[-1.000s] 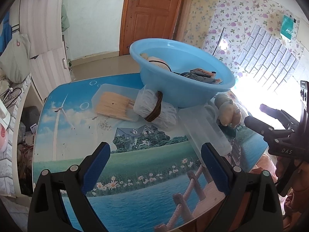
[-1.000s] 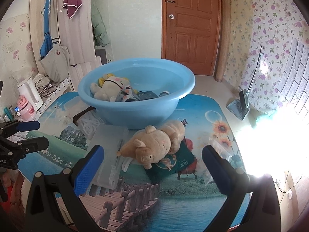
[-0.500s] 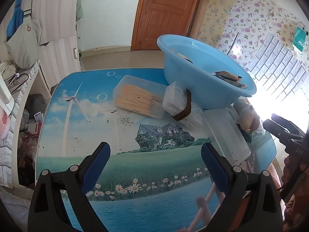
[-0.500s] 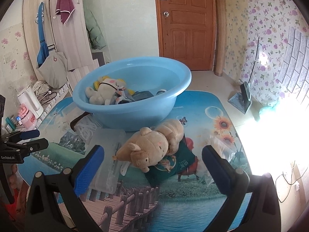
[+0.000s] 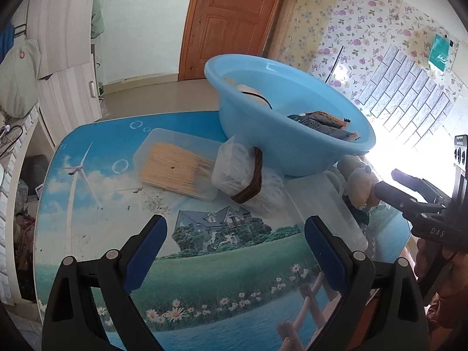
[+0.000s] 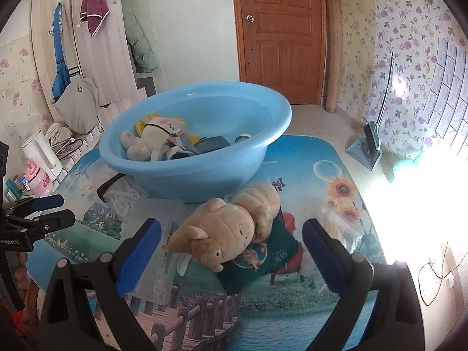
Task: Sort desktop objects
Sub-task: 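Grasp the white cotton-swab bag with the left tool while the right grasps the plush pig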
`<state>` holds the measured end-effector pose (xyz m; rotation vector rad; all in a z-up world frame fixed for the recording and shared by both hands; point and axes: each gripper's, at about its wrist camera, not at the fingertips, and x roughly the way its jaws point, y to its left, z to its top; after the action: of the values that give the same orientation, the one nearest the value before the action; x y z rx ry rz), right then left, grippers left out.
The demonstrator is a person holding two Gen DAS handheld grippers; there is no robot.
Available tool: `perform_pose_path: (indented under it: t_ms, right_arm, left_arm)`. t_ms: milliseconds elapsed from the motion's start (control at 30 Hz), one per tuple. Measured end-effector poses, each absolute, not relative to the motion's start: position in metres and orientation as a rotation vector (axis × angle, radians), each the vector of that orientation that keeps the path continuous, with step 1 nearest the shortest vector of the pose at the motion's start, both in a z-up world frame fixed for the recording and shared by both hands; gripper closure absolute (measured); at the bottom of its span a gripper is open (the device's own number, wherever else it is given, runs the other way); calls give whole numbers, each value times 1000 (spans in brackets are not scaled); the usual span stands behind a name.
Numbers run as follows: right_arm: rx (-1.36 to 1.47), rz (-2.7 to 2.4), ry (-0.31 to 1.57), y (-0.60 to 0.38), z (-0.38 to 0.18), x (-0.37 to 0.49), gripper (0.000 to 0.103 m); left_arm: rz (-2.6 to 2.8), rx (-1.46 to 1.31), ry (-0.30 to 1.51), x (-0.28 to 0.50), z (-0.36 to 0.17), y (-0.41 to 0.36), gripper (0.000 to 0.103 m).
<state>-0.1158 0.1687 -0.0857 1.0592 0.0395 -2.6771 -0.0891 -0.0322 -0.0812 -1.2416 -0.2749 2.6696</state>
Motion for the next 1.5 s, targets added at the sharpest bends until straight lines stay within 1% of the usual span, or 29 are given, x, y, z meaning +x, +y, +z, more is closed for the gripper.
perform_pose_path:
  t_ms: [100,267,367,433,500,533,600,700,800,967,1100,1133,1167,1200,1233,1333,1367,1500]
  right_arm:
    - [1077,-2661,34,167,-89,-121,4]
    - [1115,-2624,36,161,-96,-126,4]
    - [1127,-2607,51,157,-99,-128,4]
    - [1135,-2604,51,156,-101,-129,4]
    - [1148,-2605,45,158,-103,-132,4]
    - [1153,-2605,43,158,-104,-133,4]
    - [1162,-2602,38,159,-106,-134,4]
    - [1170,-2595,34,159,-108,-134,4]
    - [1172,-2592,34,160,-109,-134,4]
    - [1167,-2591,30,159,-108,-133,4]
    - [1180,-2589,35,158,-110,-133,4]
    - [1181,-2590,34,157,-111,-132,5]
    - [1178,-2593,39,157,-111,-132,11]
    - [1174,-2592,56,156,-111,-131,32]
    - [1178,-2589,81,155,-111,-132,39]
    - [1185,-2579,76,159,-111,-132,40]
    - [1183,-2578,68,161,-110,-131,41]
    - [1163,-2583,54,164,-106,-129,42]
  left_arm:
    - [2639,-1232,-252,-100,-83,-22,8]
    - [2600,-1251,-285,-119,-91,-17,8]
    - [2593,-1253,-274,-124,-94,-14,8]
    - [2590,-1243,-260,-127,-93,-12,17]
    - [2602,-1249,-239,-129,-93,-11,30]
    - [2607,-1256,-235,-130,-93,-11,33]
    - [2616,-1267,-245,-131,-94,-16,51]
    - [2603,-1252,-300,-130,-93,-25,58]
    - [2616,-1215,-263,-124,-86,-21,64]
    - [2564,-1143,-239,-113,-72,-11,67]
    - [2584,-1132,-118,-110,-66,11,67]
    - [2581,-1146,-116,-113,-68,13,66]
    - [2581,-1160,-123,-117,-69,13,65]
    - [2579,-1170,-133,-121,-71,11,64]
    - [2579,-1180,-139,-123,-73,10,64]
    - [2581,-1208,-136,-128,-80,10,64]
    - [2577,-1214,-142,-128,-82,9,67]
    - [2578,-1183,-145,-118,-79,8,71]
